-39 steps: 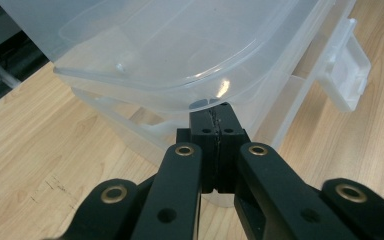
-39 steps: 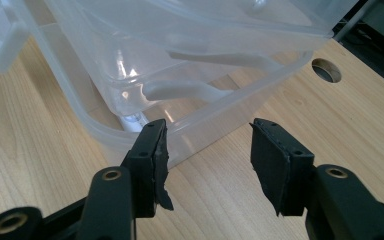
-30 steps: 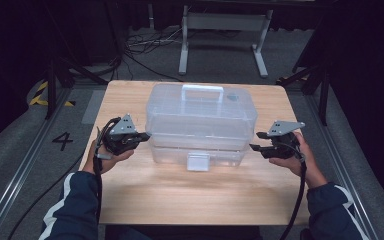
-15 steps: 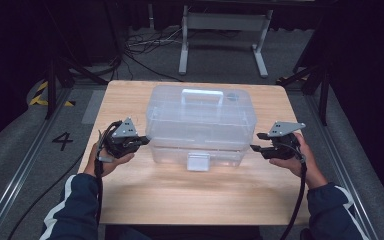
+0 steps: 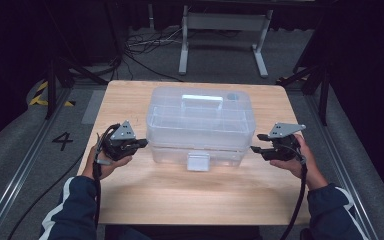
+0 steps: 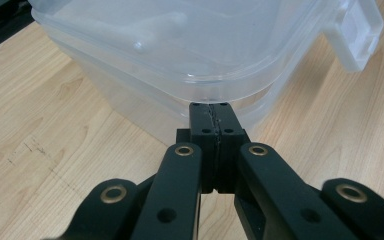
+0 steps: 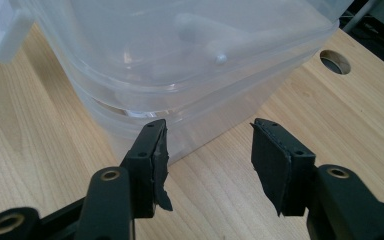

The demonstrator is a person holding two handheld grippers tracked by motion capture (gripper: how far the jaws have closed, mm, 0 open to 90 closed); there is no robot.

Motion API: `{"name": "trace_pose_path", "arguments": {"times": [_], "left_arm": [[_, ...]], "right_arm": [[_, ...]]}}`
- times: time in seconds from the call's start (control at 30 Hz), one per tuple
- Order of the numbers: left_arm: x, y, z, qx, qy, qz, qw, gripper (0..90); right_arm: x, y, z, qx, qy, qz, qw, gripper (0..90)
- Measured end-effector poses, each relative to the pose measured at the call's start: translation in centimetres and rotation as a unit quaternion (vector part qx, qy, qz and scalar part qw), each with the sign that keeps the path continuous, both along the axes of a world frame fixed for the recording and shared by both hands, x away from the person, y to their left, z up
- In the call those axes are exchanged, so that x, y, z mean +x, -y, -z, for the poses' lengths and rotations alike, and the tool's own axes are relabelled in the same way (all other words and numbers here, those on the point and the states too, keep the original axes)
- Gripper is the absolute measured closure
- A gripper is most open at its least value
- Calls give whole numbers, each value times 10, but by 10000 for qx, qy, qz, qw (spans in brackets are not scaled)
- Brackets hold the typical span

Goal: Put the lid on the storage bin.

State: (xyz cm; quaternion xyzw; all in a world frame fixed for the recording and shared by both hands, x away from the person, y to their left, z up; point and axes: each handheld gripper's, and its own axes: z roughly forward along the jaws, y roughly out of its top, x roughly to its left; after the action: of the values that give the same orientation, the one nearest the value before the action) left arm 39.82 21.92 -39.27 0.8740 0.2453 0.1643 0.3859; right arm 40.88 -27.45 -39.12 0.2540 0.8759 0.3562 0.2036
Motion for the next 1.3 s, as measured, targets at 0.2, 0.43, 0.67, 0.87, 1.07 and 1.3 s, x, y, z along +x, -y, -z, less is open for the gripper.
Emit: {"name": "trace_pose_path", "arguments": {"times": [0.2,0.43,0.67,0.87,1.07,1.3], "left_arm": [[0,-1,2,-13,-27,-3,10000,900],[-1,-3,6,24,-22,-16,10000,900],[-2,-4,7,-13,-13,-39,10000,887],[-4,-6,9,99,29,-68,9999,852],[-8,-11,13,229,20,-155,9996,805],[-12,-17,22,411,-21,-219,9989,717]], "right_arm": [[0,0,1,28,7,10,10000,491],[0,1,2,25,3,4,10000,488],[-1,1,2,-44,28,1,10000,482],[-3,3,3,-182,48,41,9998,479],[-5,6,5,-293,71,81,9995,475],[-7,11,7,-310,69,129,9994,467]]}}
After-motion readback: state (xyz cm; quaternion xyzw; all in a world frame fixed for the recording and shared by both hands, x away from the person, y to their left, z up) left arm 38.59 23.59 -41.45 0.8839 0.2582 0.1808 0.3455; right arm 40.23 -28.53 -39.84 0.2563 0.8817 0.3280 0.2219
